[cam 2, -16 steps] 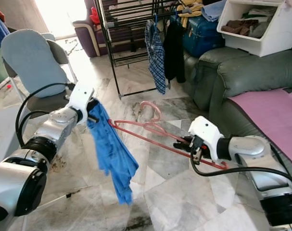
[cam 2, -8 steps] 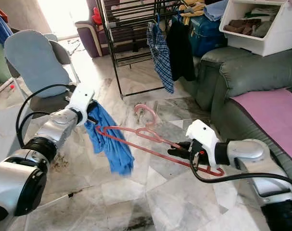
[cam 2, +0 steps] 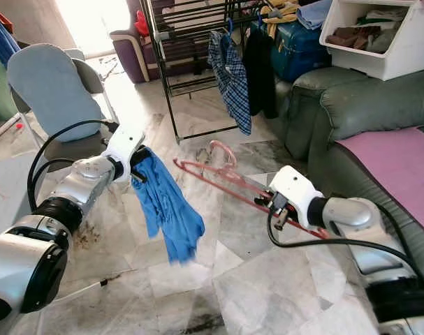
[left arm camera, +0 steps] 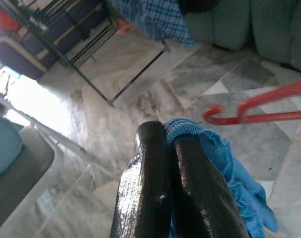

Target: Hang hanger

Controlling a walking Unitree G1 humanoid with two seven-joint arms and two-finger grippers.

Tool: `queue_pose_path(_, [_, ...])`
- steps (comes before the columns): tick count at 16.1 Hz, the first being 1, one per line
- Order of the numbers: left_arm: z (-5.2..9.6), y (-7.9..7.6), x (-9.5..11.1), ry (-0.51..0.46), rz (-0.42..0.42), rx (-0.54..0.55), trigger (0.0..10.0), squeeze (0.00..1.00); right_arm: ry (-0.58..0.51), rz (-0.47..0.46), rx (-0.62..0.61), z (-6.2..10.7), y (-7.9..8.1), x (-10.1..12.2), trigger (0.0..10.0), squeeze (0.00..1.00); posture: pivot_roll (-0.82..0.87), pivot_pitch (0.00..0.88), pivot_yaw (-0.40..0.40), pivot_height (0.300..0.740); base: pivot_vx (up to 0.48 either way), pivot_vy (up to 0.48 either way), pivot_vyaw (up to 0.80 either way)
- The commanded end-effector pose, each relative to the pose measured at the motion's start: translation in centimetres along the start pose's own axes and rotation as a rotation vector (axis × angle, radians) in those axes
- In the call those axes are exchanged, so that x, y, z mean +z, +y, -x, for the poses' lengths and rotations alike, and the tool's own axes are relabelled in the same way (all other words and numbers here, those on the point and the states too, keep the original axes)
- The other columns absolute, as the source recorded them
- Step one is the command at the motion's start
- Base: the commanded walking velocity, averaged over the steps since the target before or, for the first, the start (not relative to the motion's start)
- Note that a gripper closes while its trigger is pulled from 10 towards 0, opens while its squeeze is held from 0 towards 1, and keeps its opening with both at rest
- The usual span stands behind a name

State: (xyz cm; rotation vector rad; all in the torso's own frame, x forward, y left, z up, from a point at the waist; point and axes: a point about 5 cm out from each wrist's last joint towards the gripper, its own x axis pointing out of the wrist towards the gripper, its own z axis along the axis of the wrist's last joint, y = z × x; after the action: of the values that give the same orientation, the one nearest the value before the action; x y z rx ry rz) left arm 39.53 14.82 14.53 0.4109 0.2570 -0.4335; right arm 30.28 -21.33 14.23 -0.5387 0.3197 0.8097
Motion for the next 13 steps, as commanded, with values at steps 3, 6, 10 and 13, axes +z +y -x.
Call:
queue_pose_path(3, [0.0, 0.7, 2.0, -0.059, -0.006, -0.007, 10.0, 0.0, -0.035, 0.025, -0.038, -0.2, -0.8, 0.8, 10.0, 0.0, -0.15, 0.0, 0.141, 0.736, 0.0, 0.0, 0.0])
queue_pose_path(6, [0.1, 1.6, 0.4, 0.023, 0.268, 0.176, 10.0, 0.0, -0.101, 0.007, 0.035, 0.8, -0.8, 2.0, 10.0, 0.0, -0.16, 0.0, 0.15, 0.736, 0.0, 0.0, 0.0])
queue_pose_path(10, [-0.1, 1.1, -0.1, 0.047, 0.309, 0.196, 10.0, 0.0, -0.097, 0.022, 0.091, 1.1, -0.3, 2.3, 10.0, 0.0, -0.16, 0.0, 0.151, 0.736, 0.0, 0.0, 0.0])
queue_pose_path(13, [-0.4, 0.5, 0.2, 0.049, 0.301, 0.167, 10.0, 0.0, -0.105, 0.006, 0.178, 1.2, 0.6, 2.5, 10.0, 0.0, -0.16, 0.0, 0.153, 0.736, 0.0, 0.0, 0.0])
